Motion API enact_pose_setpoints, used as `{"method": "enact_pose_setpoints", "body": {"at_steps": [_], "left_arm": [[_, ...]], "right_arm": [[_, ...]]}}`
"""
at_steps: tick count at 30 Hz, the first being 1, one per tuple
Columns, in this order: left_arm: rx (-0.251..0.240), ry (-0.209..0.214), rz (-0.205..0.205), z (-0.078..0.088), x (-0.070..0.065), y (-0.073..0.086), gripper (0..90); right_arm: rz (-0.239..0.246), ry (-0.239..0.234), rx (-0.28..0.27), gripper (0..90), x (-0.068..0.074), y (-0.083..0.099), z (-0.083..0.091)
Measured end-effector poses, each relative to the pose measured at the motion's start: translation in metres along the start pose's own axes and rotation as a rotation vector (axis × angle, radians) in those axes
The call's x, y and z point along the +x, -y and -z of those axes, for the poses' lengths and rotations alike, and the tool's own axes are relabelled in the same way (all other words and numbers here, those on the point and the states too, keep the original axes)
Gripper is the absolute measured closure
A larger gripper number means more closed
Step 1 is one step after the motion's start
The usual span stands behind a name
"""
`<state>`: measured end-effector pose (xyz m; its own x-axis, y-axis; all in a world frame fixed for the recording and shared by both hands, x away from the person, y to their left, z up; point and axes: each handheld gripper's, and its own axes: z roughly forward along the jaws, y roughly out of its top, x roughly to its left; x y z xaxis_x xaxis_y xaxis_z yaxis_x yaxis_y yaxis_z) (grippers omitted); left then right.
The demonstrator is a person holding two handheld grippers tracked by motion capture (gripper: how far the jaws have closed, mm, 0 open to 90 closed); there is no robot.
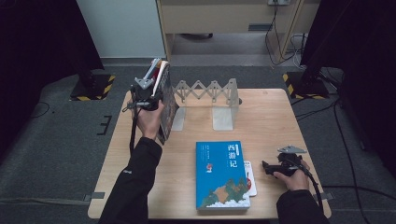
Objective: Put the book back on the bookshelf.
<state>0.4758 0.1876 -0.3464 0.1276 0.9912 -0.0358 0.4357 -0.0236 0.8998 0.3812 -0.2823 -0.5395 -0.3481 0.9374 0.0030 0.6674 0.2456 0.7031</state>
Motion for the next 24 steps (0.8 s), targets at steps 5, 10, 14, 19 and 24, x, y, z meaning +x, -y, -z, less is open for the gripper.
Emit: {"method": "enact_pose_setpoints", "body": {"at_steps": [5,10,14,19,24], "left_arm": [[-0.002,-0.003,0.006,0.007,0.000,0.003,75.4],[-0.018,0.003,0.002,0.020,0.000,0.005,77.1],[-0.038,0.012,-0.003,0.031,0.002,0.007,75.6],[-0.056,0.038,0.012,0.040,0.008,0.011,72.1],[-0.088,0.090,0.025,0.052,0.013,0.022,65.6]], "right_arm": [[0.000,0.000,0.000,0.5,0.000,0.000,0.000],[0.000,0.000,0.000,0.5,0.000,0.000,0.000],[0.000,0.000,0.000,0.5,0.000,0.000,0.000],[0.000,0.000,0.000,0.5,0.000,0.000,0.000],[0.000,0.000,0.000,0.4,0.000,0.000,0.000]]}}
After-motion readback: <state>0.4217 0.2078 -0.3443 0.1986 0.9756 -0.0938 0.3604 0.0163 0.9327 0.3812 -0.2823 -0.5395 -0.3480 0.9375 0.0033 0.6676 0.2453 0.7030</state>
